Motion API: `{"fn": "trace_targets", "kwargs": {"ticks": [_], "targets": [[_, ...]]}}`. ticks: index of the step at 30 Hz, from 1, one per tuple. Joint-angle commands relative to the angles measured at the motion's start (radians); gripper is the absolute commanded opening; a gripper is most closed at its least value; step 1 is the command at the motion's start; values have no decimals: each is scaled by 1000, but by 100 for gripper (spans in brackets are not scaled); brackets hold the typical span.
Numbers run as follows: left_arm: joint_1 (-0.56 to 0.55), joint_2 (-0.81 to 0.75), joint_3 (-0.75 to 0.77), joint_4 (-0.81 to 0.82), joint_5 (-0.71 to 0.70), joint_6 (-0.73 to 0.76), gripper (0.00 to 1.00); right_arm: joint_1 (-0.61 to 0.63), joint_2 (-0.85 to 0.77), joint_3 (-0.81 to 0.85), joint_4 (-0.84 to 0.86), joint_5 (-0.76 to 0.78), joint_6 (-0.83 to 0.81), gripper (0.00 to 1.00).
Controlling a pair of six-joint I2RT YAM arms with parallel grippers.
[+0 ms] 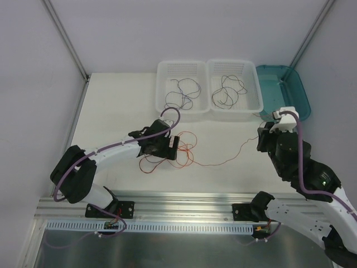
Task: Untangle the cables
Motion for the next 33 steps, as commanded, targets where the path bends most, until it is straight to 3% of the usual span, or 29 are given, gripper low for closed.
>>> {"fn": "trace_targets", "kwargs": {"ticks": [1,6,10,19,25,29,33], "targets": [[-6,54,38,40,-53,-37,82,-6,-14,114,-28,84,-57,1],[-6,132,38,46,-145,-34,75,-6,18,251,-23,157,-151,1],[-3,159,28,45,-211,-21,73,-6,45,351,18,303,-262,1],[26,130,-6,43,-214,-32,68,-7,65,409,349,389,-537,1],[26,-30,25,0,-137,-27,85,-58,239,457,425,357,-639,1],[29,-159,84,-70,-93,-6,94,-229,365,521,288,195,-489,1],[74,-246,141,-147,-19,19,99,-375,422,475,276,31,-367,1]]}}
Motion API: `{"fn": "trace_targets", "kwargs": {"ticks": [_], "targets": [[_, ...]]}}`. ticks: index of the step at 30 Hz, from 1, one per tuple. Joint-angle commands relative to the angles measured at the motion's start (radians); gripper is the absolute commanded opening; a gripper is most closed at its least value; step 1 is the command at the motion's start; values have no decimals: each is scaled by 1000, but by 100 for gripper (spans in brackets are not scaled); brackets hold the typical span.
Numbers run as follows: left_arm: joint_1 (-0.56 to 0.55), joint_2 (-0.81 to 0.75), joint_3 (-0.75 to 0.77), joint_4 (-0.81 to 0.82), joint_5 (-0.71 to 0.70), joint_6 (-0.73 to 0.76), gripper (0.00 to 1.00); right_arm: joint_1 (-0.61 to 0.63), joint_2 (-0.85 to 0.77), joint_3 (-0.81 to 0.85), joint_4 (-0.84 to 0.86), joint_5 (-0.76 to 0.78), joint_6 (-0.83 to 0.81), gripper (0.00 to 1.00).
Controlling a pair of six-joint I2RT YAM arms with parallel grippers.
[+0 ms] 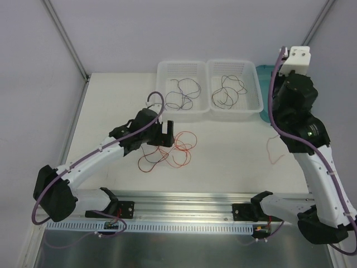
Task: Untangle the cables
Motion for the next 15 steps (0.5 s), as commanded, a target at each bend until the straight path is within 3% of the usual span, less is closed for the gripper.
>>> {"fn": "trace_targets", "kwargs": {"ticks": [1,9,15], "targets": [[48,-93,63,-92,80,30,99,-82,11,-28,-38,-173,151,1],[156,-262,56,-166,178,150,99,-106,-33,-301,-85,-332,355,1],[174,-322,-12,-164,106,260,99,-138,-18,-572,-113,-447,489,1]]}}
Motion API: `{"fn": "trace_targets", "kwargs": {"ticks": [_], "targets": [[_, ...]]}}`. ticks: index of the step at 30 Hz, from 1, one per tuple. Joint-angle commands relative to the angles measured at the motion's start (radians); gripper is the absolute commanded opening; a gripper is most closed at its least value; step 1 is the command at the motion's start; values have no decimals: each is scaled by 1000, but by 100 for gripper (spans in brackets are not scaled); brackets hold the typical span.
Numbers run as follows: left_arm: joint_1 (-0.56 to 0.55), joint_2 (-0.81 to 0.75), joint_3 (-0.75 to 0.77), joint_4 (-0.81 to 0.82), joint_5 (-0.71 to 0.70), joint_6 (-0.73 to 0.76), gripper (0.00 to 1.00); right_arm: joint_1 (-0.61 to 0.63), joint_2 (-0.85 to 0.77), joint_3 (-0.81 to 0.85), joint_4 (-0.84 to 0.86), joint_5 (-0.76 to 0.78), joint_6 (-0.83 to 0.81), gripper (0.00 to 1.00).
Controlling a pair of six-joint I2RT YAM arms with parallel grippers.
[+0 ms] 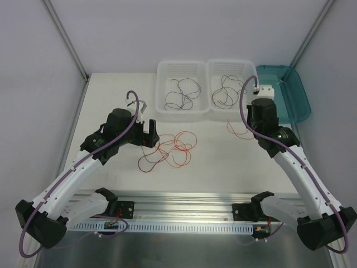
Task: Untangle the cables
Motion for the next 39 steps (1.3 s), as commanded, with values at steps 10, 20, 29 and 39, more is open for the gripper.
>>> {"fn": "trace_targets", "kwargs": {"ticks": [10,20,29,39], "targets": [[17,-10,-123,2,-81,110,99,-168,321,-215,75,-383,246,1],[20,-29,-148,2,-100,115,99,-140,500,-157,77,-501,275,34],[22,-32,-149,2,-94,115,99,30,436,-11,-37,-326,254,75],[22,-43,-157,2,-90,115,99,69,557,35,23,-426,251,79]]}}
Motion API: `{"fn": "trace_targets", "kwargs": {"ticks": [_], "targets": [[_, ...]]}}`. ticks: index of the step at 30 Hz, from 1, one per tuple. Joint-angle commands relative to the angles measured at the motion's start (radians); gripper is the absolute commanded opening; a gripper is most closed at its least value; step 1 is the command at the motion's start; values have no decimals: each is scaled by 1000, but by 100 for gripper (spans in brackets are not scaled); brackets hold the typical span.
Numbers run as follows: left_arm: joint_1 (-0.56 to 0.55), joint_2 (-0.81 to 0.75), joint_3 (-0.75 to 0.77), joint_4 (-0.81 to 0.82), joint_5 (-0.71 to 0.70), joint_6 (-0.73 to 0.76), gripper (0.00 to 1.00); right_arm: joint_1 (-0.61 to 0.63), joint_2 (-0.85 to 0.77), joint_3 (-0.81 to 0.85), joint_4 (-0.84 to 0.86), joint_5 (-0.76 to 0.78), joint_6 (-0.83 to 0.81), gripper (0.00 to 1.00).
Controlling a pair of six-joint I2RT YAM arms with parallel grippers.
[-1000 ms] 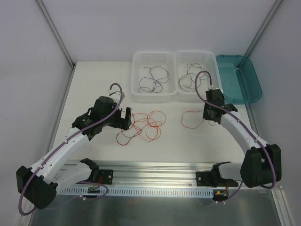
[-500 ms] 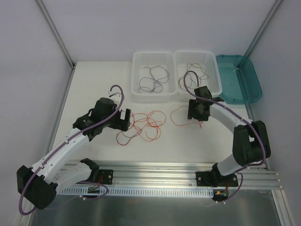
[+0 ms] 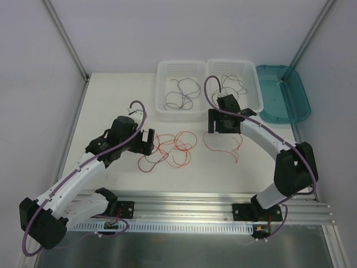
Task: Untangle the cables
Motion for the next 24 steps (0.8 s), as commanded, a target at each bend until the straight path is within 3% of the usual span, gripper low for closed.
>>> {"fn": "trace_targets", "kwargs": {"ticks": [1,6,13,24], "targets": [[10,-23,-13,14,-10,22,99,13,44,22,-6,-8,-36,79],[9,-20,-13,14,1,22,99,5,25,-18,-93,92,-121,80],[9,-7,-9,14,29,23,99,-32,-71,-133,-106,78,-105,99],[9,13,-10,14,33,27,99,-58,-39,-162,-124,30,-221,100]]}}
